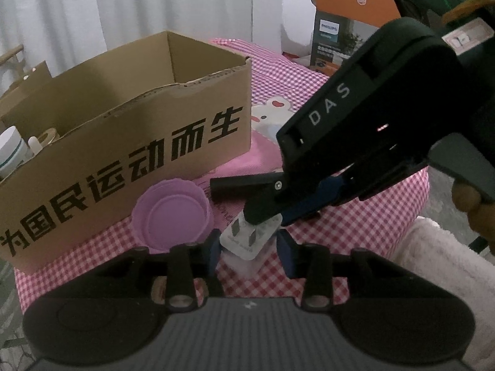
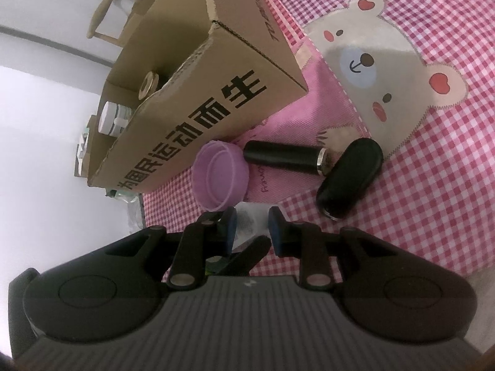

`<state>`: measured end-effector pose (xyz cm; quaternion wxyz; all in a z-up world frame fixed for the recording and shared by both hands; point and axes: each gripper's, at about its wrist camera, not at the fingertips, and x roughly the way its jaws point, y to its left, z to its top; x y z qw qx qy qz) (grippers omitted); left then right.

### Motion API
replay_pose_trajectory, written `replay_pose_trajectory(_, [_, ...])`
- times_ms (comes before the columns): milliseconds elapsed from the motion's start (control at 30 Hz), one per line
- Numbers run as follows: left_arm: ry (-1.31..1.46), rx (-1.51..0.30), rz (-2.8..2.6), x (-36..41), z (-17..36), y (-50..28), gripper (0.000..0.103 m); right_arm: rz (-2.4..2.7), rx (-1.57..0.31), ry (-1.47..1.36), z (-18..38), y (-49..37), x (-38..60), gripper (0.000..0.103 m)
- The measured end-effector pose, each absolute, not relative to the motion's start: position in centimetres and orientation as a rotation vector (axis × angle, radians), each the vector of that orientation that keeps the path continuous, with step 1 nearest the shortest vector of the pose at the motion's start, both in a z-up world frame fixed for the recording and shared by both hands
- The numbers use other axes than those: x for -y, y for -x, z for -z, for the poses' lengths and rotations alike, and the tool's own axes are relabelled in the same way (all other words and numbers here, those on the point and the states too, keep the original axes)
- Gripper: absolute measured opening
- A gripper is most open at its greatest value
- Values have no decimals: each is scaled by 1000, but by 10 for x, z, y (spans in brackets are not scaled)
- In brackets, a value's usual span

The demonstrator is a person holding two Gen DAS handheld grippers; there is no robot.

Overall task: Organize soft objects
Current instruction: 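Close the right gripper on the white plug adapter and lift it, then carry the plug adapter with the right gripper into the box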

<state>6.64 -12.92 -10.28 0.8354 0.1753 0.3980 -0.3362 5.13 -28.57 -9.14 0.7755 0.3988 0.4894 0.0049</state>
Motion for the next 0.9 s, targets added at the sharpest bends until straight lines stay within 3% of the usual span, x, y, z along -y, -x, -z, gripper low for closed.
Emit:
replay_pose_trajectory(233, [-391, -835, 717, 134, 106, -68, 39, -8, -1063, -890, 94, -51, 287, 25])
replay_pose_trajectory(467, [-386, -815, 718, 131, 104, -63, 28, -1, -1055, -898, 93, -49, 289, 26])
replay_pose_trajectory(900, [-370, -794, 707, 125, 97, -57, 28, -13, -1038, -923, 90, -46, 284, 25])
